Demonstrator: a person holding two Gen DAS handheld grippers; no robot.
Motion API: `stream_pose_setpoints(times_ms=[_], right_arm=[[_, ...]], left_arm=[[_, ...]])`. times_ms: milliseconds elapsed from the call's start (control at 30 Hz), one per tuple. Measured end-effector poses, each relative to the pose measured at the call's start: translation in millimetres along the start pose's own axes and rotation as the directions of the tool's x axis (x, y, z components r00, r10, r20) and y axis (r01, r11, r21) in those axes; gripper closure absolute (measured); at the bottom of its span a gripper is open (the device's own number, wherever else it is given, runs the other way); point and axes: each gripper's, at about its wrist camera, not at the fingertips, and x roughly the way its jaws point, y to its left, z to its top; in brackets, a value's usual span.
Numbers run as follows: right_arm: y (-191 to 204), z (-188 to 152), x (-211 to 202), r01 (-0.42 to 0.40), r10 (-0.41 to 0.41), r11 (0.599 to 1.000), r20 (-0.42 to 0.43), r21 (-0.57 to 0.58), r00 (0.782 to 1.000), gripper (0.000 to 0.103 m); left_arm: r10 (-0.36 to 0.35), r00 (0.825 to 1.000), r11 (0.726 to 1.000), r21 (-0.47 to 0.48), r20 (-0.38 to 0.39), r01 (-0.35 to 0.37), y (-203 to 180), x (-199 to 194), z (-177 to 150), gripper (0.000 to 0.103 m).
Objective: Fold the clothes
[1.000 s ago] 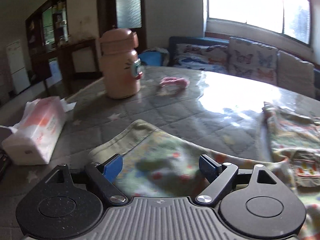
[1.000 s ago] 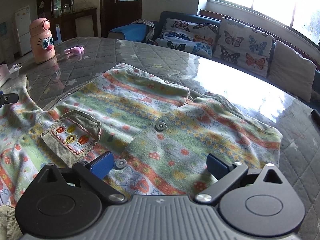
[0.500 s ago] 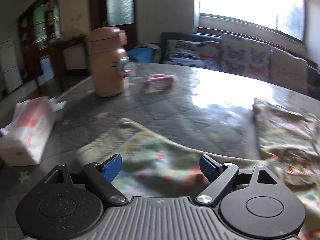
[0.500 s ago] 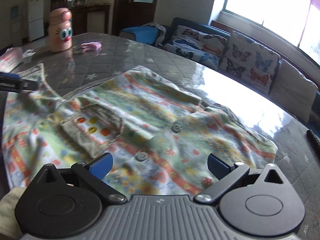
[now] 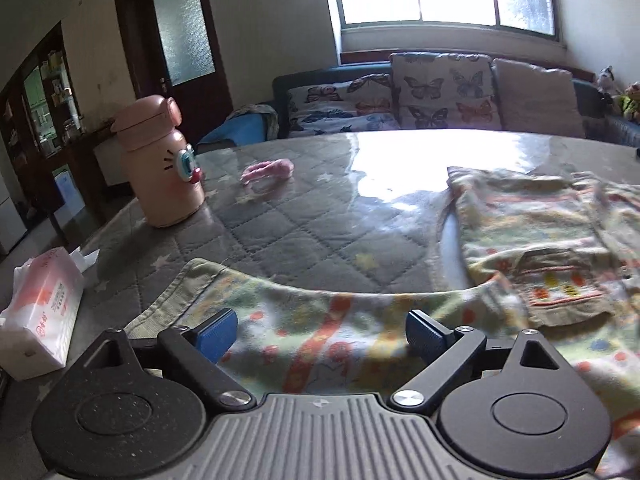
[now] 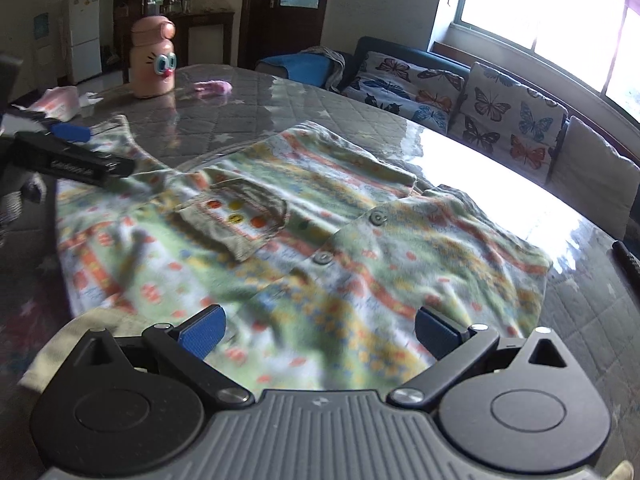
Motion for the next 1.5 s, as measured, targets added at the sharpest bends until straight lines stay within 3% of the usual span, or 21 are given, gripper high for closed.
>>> stream_pose_setpoints(times_ms=[167,367,533,700,900,1167,1300,1400,1500], right_arm=[[13.6,-19.7,-16.1,0.022,-0.022,1.000,0.022,-0.006,1.000,0.001],[15.7,-37.4,-36.0,0.047,-0.050,0.998,0.051,0.046,0.997,0.001],[-5.0,-51.2,-65.9,0.094,-0.109,0.983,0.089,0.157,0.990,0.001],[-51.4,-61.2,-82.1,0.198,-0.232,0.929,0.073,0.312,0.970,0.001],[-102.2,-79.9,-89.1,0.246,-0.299,0.839,0.032,0.485,0.954,0.001],[-126.0,-102.6,-111.8,0.311,-0.393,0.753,0.018,0.581,0.919,0.000],[-136.3,-93.5,-120.1,0.310,-0.418,0.748,0.053,0.586,0.907,0.000],[-153.3,-79.9,-117.4,0.260,-0.383,0.761,0.088,0.594,0.920,0.000],[-177.8,-73.8,-98.7,0.174,-0.283,0.752,0.073,0.636,0.956,0.000]], left_arm=[[-0.114,0.993,0.991,0.070,0.037,0.111,-39.5,-20.2,4.1,0.008],[-0.254,0.966,0.956,0.167,0.056,0.242,-94.2,-38.5,6.4,0.007],[-0.322,0.945,0.931,0.198,0.054,0.306,-125.2,-45.8,8.0,0.007],[-0.386,0.921,0.897,0.250,0.045,0.364,-149.0,-54.4,2.3,0.007],[-0.418,0.908,0.866,0.307,0.010,0.395,-169.7,-59.8,-15.2,0.006],[-0.466,0.884,0.829,0.372,0.044,0.418,-193.3,-73.7,1.6,0.003],[-0.473,0.881,0.820,0.379,0.029,0.428,-215.0,-69.9,11.4,0.003],[-0.478,0.878,0.816,0.379,0.016,0.437,-231.0,-65.9,18.4,0.002],[-0.476,0.879,0.813,0.375,-0.010,0.445,-244.1,-58.1,22.3,0.002]])
